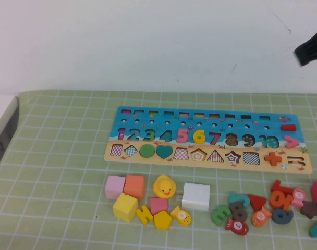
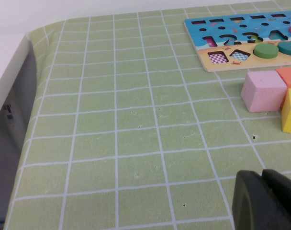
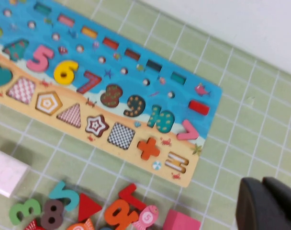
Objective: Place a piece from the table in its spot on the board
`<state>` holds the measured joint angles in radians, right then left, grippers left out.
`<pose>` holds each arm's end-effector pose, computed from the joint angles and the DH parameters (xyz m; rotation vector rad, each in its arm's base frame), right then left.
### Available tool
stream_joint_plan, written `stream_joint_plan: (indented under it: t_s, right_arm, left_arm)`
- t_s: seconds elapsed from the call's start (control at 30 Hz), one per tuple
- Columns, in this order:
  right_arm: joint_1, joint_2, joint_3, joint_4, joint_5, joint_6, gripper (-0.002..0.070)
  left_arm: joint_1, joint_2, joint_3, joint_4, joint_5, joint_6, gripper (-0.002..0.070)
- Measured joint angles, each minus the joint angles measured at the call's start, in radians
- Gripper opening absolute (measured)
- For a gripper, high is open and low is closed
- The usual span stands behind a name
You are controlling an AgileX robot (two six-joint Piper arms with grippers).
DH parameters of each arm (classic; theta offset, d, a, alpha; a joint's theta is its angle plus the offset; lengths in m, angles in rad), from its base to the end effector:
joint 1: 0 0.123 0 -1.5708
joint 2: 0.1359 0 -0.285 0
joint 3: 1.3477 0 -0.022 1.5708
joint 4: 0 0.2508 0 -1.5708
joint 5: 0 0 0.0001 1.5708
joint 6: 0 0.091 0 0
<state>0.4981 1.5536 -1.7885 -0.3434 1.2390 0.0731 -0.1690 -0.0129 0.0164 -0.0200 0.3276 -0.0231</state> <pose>0.2935 0.1266 0.4387 -0.5114 2.3602 -0.1936 0.0527 -0.0096 0.1788 0.1199 1.8134 -0.1554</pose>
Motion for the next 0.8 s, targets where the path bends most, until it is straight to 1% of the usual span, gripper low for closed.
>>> stream_joint_plan:
  t_s: [0.13,0.27,0.43,0.67,0.73,0.8]
  right_arm:
    - [0.000,0.046,0.004,0.057,0.000,0.000,-0.0001]
    - [0.000,0.013,0.004,0.165,0.000,0.000,-0.0001]
    - [0.000,-0.153,0.004,0.310,0.000,0.000,-0.0001]
    - [0.000,-0.384,0.029,0.405,0.000,0.000,-0.0001]
    - [-0.024,-0.463,0.078,0.435,0.000,0.000,-0.0001]
    - [-0.074,-0.547,0.141,0.479,0.000,0.000,-0.0001]
  left_arm:
    - [0.000,0.000,0.000,0.000,0.000,0.004,-0.0002]
    - [0.000,0.000,0.000,0.000,0.000,0.016,-0.0002]
    - [0.000,0.000,0.000,0.000,0.000,0.016,-0.0002]
    - [0.000,0.000,0.000,0.000,0.000,0.016,-0.0002]
    - [0.000,0.000,0.000,0.000,0.000,0.016,-0.0002]
    - [0.000,0.000,0.000,0.000,0.000,0.016,-0.0002]
